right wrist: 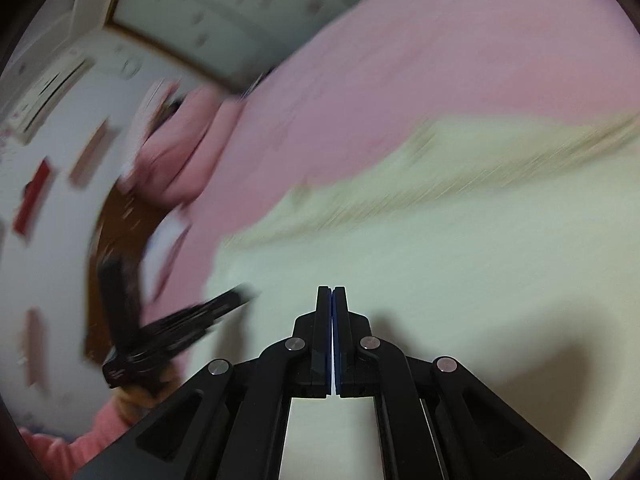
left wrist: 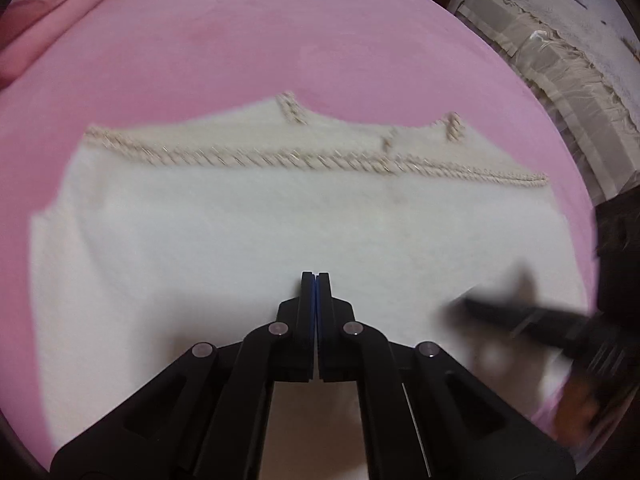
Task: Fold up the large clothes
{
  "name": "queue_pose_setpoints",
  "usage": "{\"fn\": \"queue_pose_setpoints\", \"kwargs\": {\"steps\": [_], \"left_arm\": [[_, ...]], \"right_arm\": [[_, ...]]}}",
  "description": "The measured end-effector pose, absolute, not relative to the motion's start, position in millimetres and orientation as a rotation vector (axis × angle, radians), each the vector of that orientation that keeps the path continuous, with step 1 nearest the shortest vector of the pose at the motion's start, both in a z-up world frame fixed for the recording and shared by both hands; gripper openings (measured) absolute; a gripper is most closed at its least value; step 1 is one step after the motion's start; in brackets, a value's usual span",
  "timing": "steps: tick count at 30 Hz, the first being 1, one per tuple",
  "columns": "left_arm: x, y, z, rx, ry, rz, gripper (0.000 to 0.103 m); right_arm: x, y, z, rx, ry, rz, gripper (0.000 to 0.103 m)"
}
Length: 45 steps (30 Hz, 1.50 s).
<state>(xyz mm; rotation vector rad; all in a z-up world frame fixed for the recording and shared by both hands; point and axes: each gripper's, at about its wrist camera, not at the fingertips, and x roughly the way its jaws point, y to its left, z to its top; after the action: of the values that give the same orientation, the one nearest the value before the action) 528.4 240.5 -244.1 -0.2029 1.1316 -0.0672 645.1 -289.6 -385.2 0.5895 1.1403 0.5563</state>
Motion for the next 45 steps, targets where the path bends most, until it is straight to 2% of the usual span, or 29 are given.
{"fn": "queue_pose_setpoints", "kwargs": {"steps": [3, 6, 8, 13, 19, 24, 29, 33, 42, 45], "left_arm": [[528, 242, -252, -0.128, 1.127, -0.115, 0.0], [520, 270, -251, -0.06, 1.161, -0.101, 0.0], [502, 293, -252, 0.033, 1.191, -0.004, 0.001], [474, 377, -258, -0.242, 1.226, 0.068, 0.001], [470, 386, -270, -0.253, 1.225, 0.178, 0.001], [469, 392, -274, -0.319, 1.225, 0.183, 0.001], [453, 400, -271, -0.392, 1.213, 0.147, 0.001], [448, 404, -272, -0.426, 1.195, 0.125, 0.001], [419, 410, -260, -0.395, 1.161, 0.143, 0.001], [418, 416, -262, -0.447, 1.166, 0.142, 0.001]], "right_arm": [[639, -267, -417, 0.528, 1.221, 0.561, 0.0], [632, -310, -426, 0.606, 1.206, 0.63, 0.0], [629, -354, -425, 0.537, 1.222, 0.535, 0.0], [590, -500, -420, 0.553, 1.239, 0.268, 0.0], [558, -574, -403, 0.434, 1.249, 0.027, 0.0], [562, -531, -388, 0.258, 1.261, -0.095, 0.0], [587, -466, -374, 0.378, 1.256, 0.107, 0.0], [614, -406, -389, 0.364, 1.306, 0.251, 0.0], [695, -309, -422, 0.408, 1.387, 0.175, 0.0], [723, -228, -428, 0.4, 1.419, 0.14, 0.0]]}}
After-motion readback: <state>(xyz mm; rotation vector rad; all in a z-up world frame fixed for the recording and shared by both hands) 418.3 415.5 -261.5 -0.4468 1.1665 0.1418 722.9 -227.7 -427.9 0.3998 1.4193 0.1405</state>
